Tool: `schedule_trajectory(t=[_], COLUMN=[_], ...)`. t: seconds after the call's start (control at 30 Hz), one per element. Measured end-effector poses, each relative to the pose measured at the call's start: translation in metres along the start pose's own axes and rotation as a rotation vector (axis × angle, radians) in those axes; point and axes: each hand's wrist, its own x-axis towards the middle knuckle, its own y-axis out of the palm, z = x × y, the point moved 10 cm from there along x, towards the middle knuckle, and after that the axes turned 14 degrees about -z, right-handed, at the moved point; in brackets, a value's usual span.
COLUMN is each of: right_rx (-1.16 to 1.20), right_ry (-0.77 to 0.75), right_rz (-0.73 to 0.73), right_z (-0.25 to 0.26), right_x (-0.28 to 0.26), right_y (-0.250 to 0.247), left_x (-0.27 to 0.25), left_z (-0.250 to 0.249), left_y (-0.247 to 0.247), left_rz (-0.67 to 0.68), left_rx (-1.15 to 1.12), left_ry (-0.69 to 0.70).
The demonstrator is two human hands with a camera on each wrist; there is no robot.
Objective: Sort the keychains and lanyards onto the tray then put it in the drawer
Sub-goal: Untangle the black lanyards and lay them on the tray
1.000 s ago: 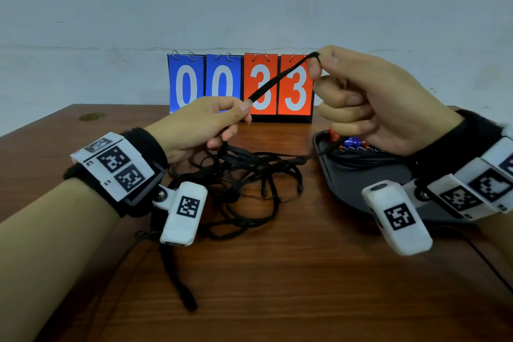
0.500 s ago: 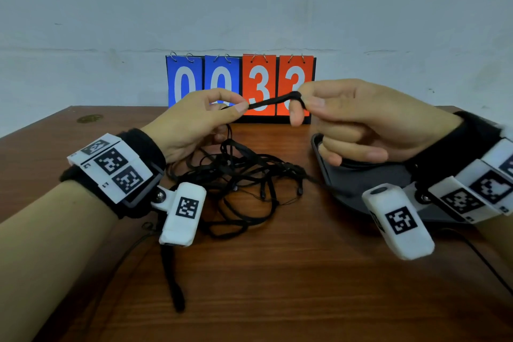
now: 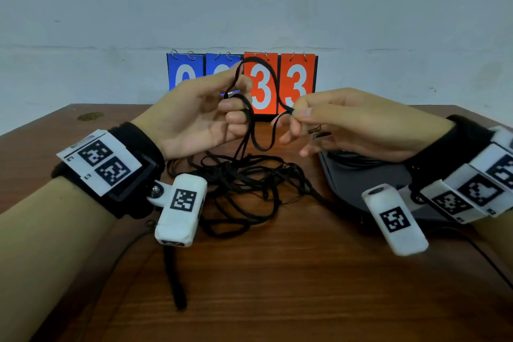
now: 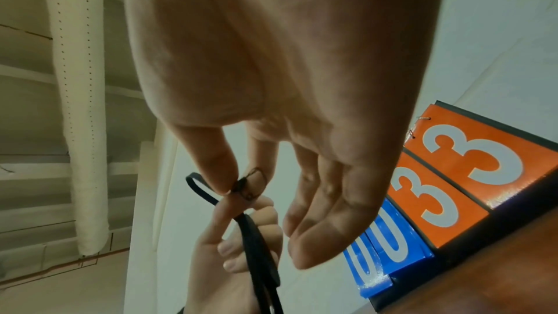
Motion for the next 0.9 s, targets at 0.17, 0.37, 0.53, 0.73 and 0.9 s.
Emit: schedule_trajectory(t=[0.17, 0.37, 0.53, 0.73, 0.9], right_rx=[-0.041, -0.132, -0.149, -0.06, -0.015], right_ry=[0.02, 0.018, -0.037, -0.074, -0.071], right_rz=[0.041, 0.065, 0.127, 0.235, 0.289], right_z=[-0.002, -0.006, -0.002, 0.002, 0.004], right_x=[-0.003, -0.004, -0.008, -0.016, -0.021], right_y=[0.007, 0.012, 0.023, 0.035, 0.042], left_x=[-0.007, -0.012, -0.021, -0.028, -0.024], left_z=[-0.011, -0.019, -0.017, -0.017, -0.013], left_y=[0.008, 0.012, 0.027, 0.037, 0.031], left_rz=[0.091, 0.089, 0.212, 0.276, 0.179], left_rx=[-0.076, -0.185, -0.136, -0.131, -0.058], left_ry=[0.072, 0.126, 0.113, 0.113, 0.138])
